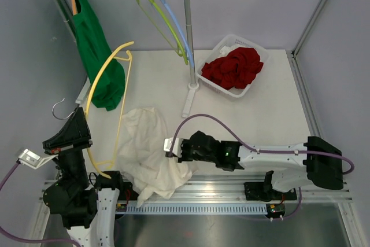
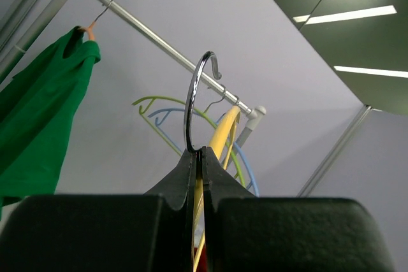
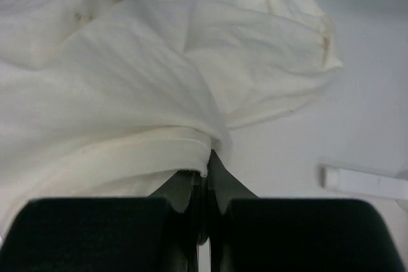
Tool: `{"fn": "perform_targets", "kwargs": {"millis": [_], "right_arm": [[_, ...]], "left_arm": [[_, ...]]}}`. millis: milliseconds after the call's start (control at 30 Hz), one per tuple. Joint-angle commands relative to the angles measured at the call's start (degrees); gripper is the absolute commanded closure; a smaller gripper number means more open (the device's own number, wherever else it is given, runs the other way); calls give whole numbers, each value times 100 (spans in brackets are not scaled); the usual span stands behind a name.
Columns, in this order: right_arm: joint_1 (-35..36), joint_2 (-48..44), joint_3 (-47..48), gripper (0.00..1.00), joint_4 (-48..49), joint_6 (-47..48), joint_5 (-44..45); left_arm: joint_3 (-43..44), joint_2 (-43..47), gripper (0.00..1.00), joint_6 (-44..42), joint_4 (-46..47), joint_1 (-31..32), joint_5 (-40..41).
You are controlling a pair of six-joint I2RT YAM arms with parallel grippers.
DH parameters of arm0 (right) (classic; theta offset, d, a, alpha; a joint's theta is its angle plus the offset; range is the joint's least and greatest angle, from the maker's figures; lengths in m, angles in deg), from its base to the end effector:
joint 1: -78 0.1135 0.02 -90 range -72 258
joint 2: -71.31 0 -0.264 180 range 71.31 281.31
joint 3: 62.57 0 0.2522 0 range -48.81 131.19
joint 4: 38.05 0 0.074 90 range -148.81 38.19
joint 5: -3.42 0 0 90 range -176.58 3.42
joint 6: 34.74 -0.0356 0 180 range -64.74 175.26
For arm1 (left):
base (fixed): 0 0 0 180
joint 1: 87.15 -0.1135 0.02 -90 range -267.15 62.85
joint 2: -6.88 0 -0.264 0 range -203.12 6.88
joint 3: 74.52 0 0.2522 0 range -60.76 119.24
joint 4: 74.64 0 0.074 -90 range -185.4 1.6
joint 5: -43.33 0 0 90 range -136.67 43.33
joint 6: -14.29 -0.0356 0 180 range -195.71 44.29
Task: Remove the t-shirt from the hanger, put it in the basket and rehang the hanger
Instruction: Place the tshirt into the basket
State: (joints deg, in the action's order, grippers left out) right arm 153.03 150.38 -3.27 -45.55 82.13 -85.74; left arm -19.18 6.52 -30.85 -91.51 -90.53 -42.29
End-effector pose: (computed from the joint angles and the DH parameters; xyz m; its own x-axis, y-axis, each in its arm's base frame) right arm 0.0792 0.2942 0.2372 0.3295 -0.5173 -0.7899 -0.9122 0.0416 -0.4077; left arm -0.0132 0.0019 0.3893 0.5205 -0.6738 -0.5245 0.3504 0.7287 -0.5884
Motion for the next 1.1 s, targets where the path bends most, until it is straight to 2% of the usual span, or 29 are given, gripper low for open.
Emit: {"fn": "perform_targets", "kwargs": {"millis": [0, 33, 200, 300, 400, 500, 633, 733, 800, 867, 1000, 1067], "right_arm": [[-365, -672, -325, 100, 1180, -541, 846], [-409, -978, -561, 100, 1419, -612, 1300], [-752, -2288, -1222, 100, 2623, -1279, 2401], [-1085, -3001, -1250, 100, 2610, -1605, 2939], [-1332, -2880, -382, 100, 1759, -1650, 3377], [-1490, -2406, 366, 100, 1903, -1440, 4334], [-2026, -2510, 884, 100, 1757, -1921, 4224], [-2308, -2397, 2008, 100, 721, -2528, 4065], [-2317, -2195, 2624, 100, 220, -2459, 4012], [-2326, -1826, 3459, 100, 130, -2284, 4125], [-2431, -1133, 4802, 100, 288, -1791, 4231], [-2449, -912, 5183, 100, 593, -1477, 4257]], "left_arm": [[96, 959, 100, -188, -241, 30, 54], [191, 924, 100, -249, -477, 30, -50], [236, 933, 100, -618, -778, 30, -122], [227, 941, 100, -759, -910, 30, -166], [131, 933, 100, -777, -875, 30, -236], [70, 933, 100, -786, -822, 30, -280], [87, 933, 100, -821, -840, 30, -280], [113, 933, 100, -874, -840, 30, -341], [122, 933, 100, -944, -849, 30, -385], [131, 941, 100, -953, -875, 30, -394], [166, 941, 100, -892, -980, 30, -368], [175, 933, 100, -848, -1042, 30, -342]]}}
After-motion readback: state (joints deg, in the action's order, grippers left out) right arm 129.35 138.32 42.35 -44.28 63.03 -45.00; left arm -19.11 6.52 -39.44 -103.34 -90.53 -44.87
